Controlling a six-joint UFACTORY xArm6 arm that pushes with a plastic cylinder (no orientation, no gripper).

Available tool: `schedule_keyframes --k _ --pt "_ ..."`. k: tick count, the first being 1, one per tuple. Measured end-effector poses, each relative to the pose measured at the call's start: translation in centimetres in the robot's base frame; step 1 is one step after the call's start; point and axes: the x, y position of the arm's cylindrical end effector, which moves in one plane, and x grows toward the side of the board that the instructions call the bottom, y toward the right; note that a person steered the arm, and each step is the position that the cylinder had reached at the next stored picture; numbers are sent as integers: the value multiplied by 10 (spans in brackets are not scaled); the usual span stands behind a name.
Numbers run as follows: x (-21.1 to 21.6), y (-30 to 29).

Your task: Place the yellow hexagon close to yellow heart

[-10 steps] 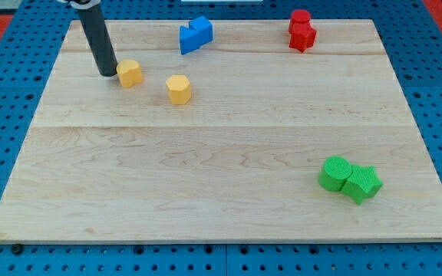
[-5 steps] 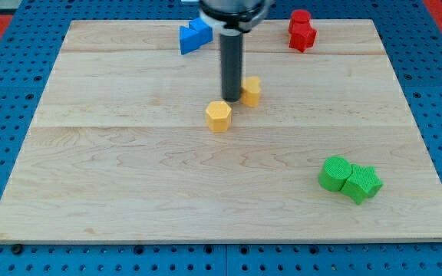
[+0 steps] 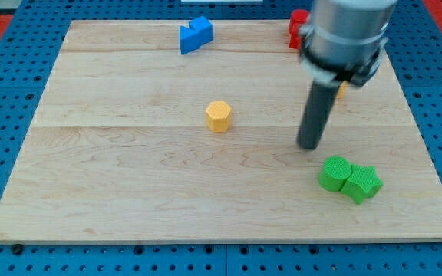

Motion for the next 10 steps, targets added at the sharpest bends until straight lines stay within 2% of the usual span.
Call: schedule_keyframes --k 1,2,3,4,5,6,7,8,9,10 --pt "-10 -74" --pt "-42 -109" --pt "-95 -96" --pt "-107 -66" --pt "-105 -112" --pt "-139 -139" --pt "-187 -99" --pt "-156 -61" --pt "-162 -124" --pt "-151 -156"
